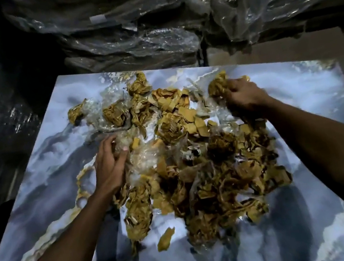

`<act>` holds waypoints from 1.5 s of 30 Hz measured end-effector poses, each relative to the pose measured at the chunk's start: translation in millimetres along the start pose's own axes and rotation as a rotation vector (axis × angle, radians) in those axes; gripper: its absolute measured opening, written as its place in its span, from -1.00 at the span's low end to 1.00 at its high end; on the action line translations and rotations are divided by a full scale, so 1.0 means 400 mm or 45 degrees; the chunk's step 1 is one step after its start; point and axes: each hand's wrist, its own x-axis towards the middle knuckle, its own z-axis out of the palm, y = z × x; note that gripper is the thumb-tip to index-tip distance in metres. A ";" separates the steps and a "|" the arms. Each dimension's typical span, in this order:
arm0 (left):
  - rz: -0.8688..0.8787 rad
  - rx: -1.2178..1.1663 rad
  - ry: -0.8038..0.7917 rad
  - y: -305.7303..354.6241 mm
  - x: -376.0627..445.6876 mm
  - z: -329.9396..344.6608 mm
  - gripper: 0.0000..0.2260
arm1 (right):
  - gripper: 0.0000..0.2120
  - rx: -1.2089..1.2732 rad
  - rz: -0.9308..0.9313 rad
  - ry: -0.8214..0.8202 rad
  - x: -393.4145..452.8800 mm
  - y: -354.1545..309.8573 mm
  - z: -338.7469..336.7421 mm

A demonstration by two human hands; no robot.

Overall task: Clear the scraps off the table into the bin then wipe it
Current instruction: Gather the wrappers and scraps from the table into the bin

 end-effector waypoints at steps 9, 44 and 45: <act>-0.024 0.025 -0.014 0.011 -0.001 -0.004 -0.46 | -0.46 -0.291 -0.103 -0.181 -0.090 -0.075 0.115; -0.212 0.609 -0.352 0.150 0.346 -0.030 -0.29 | -0.50 -0.182 -0.631 -0.310 0.183 -0.410 0.139; -0.241 0.609 -0.388 0.145 0.355 -0.029 -0.29 | -0.49 -0.172 -0.649 -0.336 0.196 -0.443 0.159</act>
